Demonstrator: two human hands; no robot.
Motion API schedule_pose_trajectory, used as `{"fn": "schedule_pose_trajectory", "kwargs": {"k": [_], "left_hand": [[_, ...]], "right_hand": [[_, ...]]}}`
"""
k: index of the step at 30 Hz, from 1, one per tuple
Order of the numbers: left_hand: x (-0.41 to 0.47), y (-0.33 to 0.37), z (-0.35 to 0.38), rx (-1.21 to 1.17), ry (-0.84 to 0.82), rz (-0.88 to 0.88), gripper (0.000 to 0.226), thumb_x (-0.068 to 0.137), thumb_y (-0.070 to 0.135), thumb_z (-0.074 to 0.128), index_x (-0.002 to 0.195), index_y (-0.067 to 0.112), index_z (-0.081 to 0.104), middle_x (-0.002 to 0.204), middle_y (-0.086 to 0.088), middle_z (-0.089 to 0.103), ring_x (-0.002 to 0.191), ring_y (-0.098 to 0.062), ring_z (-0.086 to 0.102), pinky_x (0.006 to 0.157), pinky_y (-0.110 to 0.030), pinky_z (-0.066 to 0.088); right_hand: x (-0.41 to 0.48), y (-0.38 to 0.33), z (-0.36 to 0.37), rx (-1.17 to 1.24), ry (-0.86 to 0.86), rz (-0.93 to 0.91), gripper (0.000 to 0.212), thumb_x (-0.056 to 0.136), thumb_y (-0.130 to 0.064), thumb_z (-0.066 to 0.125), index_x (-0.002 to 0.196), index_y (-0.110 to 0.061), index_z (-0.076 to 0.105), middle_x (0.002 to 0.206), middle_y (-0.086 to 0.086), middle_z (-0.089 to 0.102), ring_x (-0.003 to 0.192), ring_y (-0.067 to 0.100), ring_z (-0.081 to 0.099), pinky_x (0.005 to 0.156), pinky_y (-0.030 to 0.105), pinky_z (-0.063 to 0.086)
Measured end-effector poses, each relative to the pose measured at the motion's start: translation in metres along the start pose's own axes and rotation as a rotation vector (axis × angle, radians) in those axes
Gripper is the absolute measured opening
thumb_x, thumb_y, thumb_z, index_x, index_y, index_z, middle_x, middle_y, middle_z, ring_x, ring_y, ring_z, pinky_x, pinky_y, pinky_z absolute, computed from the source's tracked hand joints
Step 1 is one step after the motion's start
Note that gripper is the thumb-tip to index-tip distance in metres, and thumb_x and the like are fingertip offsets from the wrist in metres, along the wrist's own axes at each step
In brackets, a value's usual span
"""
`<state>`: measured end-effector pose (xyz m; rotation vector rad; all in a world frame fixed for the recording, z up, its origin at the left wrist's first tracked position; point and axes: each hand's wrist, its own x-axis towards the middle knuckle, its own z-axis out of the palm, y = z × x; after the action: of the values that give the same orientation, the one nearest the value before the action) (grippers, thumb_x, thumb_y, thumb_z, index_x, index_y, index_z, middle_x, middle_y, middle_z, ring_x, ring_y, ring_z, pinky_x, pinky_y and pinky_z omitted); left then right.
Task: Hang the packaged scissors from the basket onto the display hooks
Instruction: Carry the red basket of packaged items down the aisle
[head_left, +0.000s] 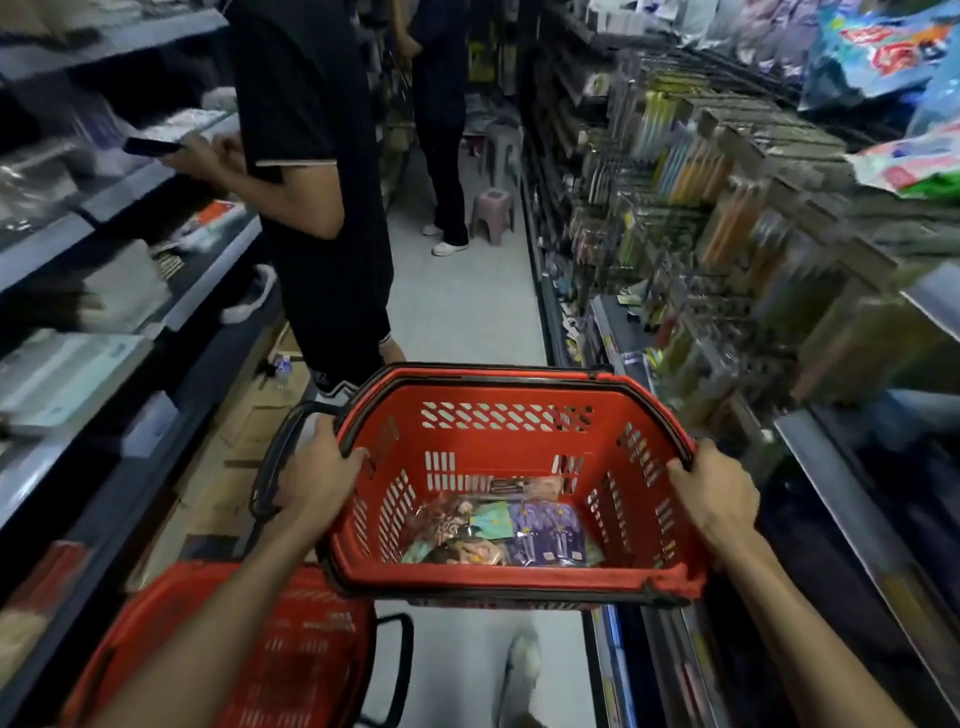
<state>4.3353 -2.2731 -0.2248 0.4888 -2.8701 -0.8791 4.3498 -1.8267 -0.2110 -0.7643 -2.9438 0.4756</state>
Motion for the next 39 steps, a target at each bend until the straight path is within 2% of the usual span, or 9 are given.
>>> {"fn": "schedule_pose_trajectory", "kwargs": {"k": [2,5,12,20,23,25,31,36,39], "left_hand": [[0.046,0.020,0.018,0.006,-0.009,0.009,0.033,0.092,0.036,0.067,0.115,0.019,0.050,0.096,-0.003,0.063,0.088,-0.033,0.064,0.072,-0.038,0.049],[0.116,0.053,0.045,0.060,-0.031,0.012,0.036,0.094,0.037,0.065,0.119,0.017,0.048,0.093,-0.003,0.060,0.090,-0.036,0.066,0.068,-0.036,0.044],[0.270,0.113,0.091,0.099,-0.065,-0.024,0.041,0.093,0.043,0.062,0.120,0.019,0.043,0.098,-0.012,0.068,0.087,-0.038,0.067,0.075,-0.046,0.056],[0.439,0.171,0.140,0.084,-0.045,-0.020,0.039,0.094,0.043,0.061,0.122,0.019,0.046,0.103,-0.012,0.069,0.093,-0.040,0.067,0.071,-0.040,0.046],[0.513,0.188,0.168,0.065,-0.080,-0.020,0.046,0.093,0.046,0.061,0.127,0.020,0.044,0.106,-0.015,0.071,0.094,-0.041,0.068,0.076,-0.042,0.052],[0.567,0.201,0.186,0.065,-0.089,-0.033,0.043,0.093,0.045,0.062,0.123,0.020,0.044,0.105,-0.014,0.070,0.093,-0.041,0.068,0.077,-0.043,0.053],[0.720,0.248,0.215,0.077,-0.089,-0.009,0.043,0.094,0.041,0.065,0.120,0.013,0.046,0.101,-0.016,0.070,0.091,-0.041,0.067,0.066,-0.038,0.044],[0.841,0.288,0.225,0.062,-0.060,0.024,0.040,0.093,0.041,0.066,0.118,0.016,0.046,0.092,-0.012,0.070,0.082,-0.038,0.068,0.064,-0.040,0.052],[0.913,0.310,0.237,0.078,-0.035,0.021,0.041,0.094,0.041,0.065,0.121,0.016,0.045,0.091,-0.012,0.071,0.080,-0.038,0.069,0.064,-0.040,0.053]], "right_hand": [[0.049,-0.015,0.011,-0.013,-0.008,0.003,0.031,0.093,-0.035,0.054,0.103,-0.007,0.058,0.101,0.024,0.069,0.095,0.045,0.066,0.081,0.046,0.055],[0.124,-0.038,0.026,-0.022,-0.016,0.007,0.030,0.094,-0.034,0.053,0.100,-0.004,0.057,0.102,0.026,0.069,0.095,0.046,0.067,0.079,0.045,0.053],[0.282,-0.103,0.039,-0.022,-0.028,0.018,0.029,0.096,-0.028,0.053,0.104,-0.001,0.057,0.104,0.028,0.069,0.099,0.046,0.066,0.082,0.045,0.052],[0.453,-0.176,0.061,-0.024,-0.035,0.020,0.030,0.095,-0.031,0.053,0.106,-0.004,0.058,0.106,0.027,0.069,0.101,0.046,0.066,0.084,0.045,0.051],[0.523,-0.206,0.074,-0.015,-0.027,0.038,0.030,0.095,-0.031,0.055,0.105,-0.004,0.059,0.104,0.027,0.069,0.100,0.045,0.066,0.083,0.044,0.050],[0.572,-0.230,0.082,-0.024,-0.023,0.050,0.032,0.095,-0.032,0.055,0.105,-0.002,0.061,0.104,0.028,0.069,0.100,0.045,0.066,0.082,0.044,0.051],[0.706,-0.304,0.099,-0.014,-0.001,0.062,0.028,0.094,-0.034,0.057,0.096,-0.006,0.058,0.096,0.025,0.068,0.091,0.042,0.067,0.077,0.043,0.052],[0.811,-0.360,0.110,0.012,0.016,0.046,0.030,0.096,-0.032,0.058,0.099,-0.003,0.057,0.096,0.029,0.069,0.090,0.044,0.068,0.070,0.042,0.046],[0.879,-0.393,0.121,0.011,0.031,0.036,0.030,0.096,-0.033,0.057,0.101,-0.004,0.058,0.098,0.028,0.069,0.092,0.044,0.067,0.070,0.040,0.045]]}}
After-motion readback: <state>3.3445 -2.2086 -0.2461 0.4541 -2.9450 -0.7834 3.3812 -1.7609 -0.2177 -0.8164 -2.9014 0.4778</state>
